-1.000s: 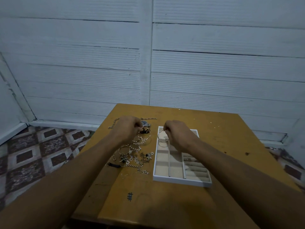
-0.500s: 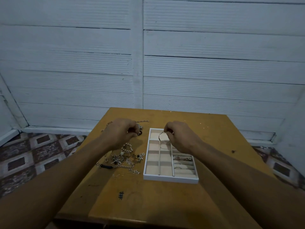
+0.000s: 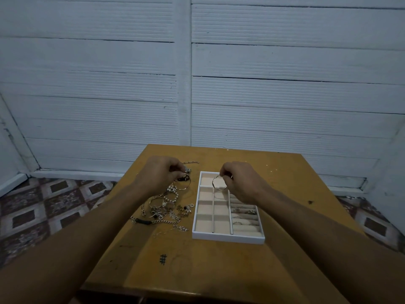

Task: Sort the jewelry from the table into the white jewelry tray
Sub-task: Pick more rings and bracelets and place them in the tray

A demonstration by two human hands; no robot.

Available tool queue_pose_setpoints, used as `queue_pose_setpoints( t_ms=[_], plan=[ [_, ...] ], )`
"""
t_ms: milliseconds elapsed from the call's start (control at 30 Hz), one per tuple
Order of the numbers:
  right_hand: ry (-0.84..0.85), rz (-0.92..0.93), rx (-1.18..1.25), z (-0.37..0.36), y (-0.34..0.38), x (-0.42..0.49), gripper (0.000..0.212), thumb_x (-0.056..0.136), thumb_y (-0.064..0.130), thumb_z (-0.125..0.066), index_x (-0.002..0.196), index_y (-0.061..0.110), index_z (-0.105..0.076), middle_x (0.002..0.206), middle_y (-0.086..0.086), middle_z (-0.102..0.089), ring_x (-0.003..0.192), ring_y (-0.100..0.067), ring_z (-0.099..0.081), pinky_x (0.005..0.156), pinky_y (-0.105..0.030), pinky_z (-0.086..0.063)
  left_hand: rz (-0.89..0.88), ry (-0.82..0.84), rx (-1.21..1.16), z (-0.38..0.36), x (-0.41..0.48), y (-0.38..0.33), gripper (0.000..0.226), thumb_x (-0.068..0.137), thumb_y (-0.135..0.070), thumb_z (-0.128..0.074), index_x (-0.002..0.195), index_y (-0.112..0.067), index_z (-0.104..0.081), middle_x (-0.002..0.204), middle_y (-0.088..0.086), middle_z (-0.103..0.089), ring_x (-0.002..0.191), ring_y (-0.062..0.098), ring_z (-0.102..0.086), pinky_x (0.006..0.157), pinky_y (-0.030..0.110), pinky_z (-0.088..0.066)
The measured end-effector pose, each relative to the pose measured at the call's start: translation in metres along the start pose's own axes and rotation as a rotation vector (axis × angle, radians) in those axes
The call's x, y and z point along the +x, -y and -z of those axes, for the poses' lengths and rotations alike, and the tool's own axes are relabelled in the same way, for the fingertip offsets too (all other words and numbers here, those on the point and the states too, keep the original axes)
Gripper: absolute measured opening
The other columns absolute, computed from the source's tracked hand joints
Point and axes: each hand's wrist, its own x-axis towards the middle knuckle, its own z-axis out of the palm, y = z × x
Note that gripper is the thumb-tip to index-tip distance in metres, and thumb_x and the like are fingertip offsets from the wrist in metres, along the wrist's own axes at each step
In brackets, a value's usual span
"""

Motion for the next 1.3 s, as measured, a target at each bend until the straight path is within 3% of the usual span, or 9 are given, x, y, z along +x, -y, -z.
queue_pose_setpoints(
  t_ms=[267, 433, 567, 633, 733, 833, 1000, 1167, 1300],
  plan=[
    [0.001, -0.083, 0.075, 0.004, -0.013, 0.002, 0.019, 0.095, 0.009, -0.046, 0.099, 0.009, -0.065, 0.094, -0.006, -0.068, 0.08, -0.021, -0.064, 0.073, -0.038, -0.055, 0.04, 0.024, -0.024, -0.014, 0.01, -0.007, 0.014, 0.087, -0.017, -0.068, 0.1, -0.019, -0.074, 0.096, -0.004, -0.072, 0.078, 0.0, -0.059, 0.062, 0.01, -0.04],
    [0.004, -0.186, 0.176, 0.007, -0.029, 0.002, 0.017, 0.096, 0.01, -0.048, 0.096, 0.01, -0.065, 0.084, -0.005, -0.069, 0.067, -0.015, -0.07, 0.06, -0.03, -0.057, 0.042, 0.047, -0.028, -0.025, 0.018, -0.015, 0.012, 0.089, -0.016, -0.066, 0.1, -0.017, -0.073, 0.088, -0.004, -0.069, 0.07, -0.002, -0.056, 0.054, 0.005, -0.034],
    [-0.015, -0.256, 0.197, 0.014, -0.046, 0.006, 0.017, 0.095, 0.009, -0.049, 0.095, 0.01, -0.066, 0.081, -0.006, -0.07, 0.068, -0.02, -0.071, 0.069, -0.037, -0.06, 0.022, 0.065, -0.032, -0.035, 0.029, -0.024, 0.009, 0.089, -0.013, -0.066, 0.095, -0.014, -0.072, 0.084, 0.001, -0.069, 0.062, -0.001, -0.054, 0.055, 0.009, -0.04],
    [-0.014, -0.281, 0.178, 0.016, -0.055, 0.009, 0.016, 0.095, 0.009, -0.051, 0.095, 0.01, -0.066, 0.082, -0.004, -0.069, 0.068, -0.018, -0.069, 0.068, -0.035, -0.059, 0.029, 0.071, -0.043, -0.042, 0.037, -0.028, 0.007, 0.087, -0.012, -0.068, 0.092, -0.012, -0.073, 0.083, 0.002, -0.07, 0.061, 0.002, -0.056, 0.058, 0.014, -0.046],
    [-0.005, -0.293, 0.098, 0.015, -0.066, 0.014, 0.016, 0.094, 0.011, -0.053, 0.099, 0.011, -0.069, 0.086, 0.001, -0.066, 0.073, -0.014, -0.063, 0.067, -0.027, -0.05, 0.03, 0.083, -0.044, -0.054, 0.049, -0.034, 0.006, 0.087, -0.011, -0.068, 0.09, -0.013, -0.073, 0.074, -0.004, -0.065, 0.056, 0.0, -0.059, 0.05, 0.009, -0.042],
    [0.003, -0.299, 0.032, 0.009, -0.073, 0.019, 0.017, 0.093, 0.013, -0.055, 0.099, 0.012, -0.071, 0.095, 0.0, -0.068, 0.087, -0.016, -0.06, 0.075, -0.03, -0.049, 0.024, 0.076, -0.036, -0.066, 0.059, -0.041, 0.007, 0.086, -0.011, -0.067, 0.089, -0.013, -0.074, 0.076, -0.003, -0.066, 0.065, 0.007, -0.064, 0.058, 0.016, -0.047],
    [0.039, -0.321, -0.008, -0.004, -0.079, 0.027, 0.016, 0.091, 0.014, -0.055, 0.094, 0.017, -0.07, 0.096, -0.001, -0.07, 0.087, -0.018, -0.062, 0.078, -0.037, -0.054, 0.038, 0.076, 0.014, -0.087, 0.069, -0.047, 0.012, 0.085, -0.013, -0.064, 0.088, -0.017, -0.075, 0.09, -0.001, -0.07, 0.082, 0.014, -0.062, 0.073, 0.031, -0.055],
    [0.084, -0.294, -0.052, -0.016, -0.082, 0.028, 0.016, 0.091, 0.013, -0.055, 0.098, 0.016, -0.069, 0.095, -0.002, -0.068, 0.083, -0.017, -0.061, 0.068, -0.028, -0.048, 0.075, 0.051, -0.007, -0.099, 0.074, -0.048, 0.012, 0.085, -0.014, -0.064, 0.085, -0.018, -0.075, 0.091, 0.0, -0.071, 0.082, 0.015, -0.063, 0.073, 0.033, -0.056],
    [0.087, -0.292, -0.072, -0.021, -0.087, 0.028, 0.015, 0.093, 0.017, -0.054, 0.099, 0.018, -0.068, 0.096, -0.002, -0.069, 0.083, -0.018, -0.063, 0.072, -0.034, -0.054, 0.102, 0.048, -0.021, -0.105, 0.076, -0.049, 0.012, 0.084, -0.015, -0.065, 0.084, -0.019, -0.076, 0.087, -0.002, -0.072, 0.079, 0.015, -0.065, 0.072, 0.033, -0.057]
  ],
)
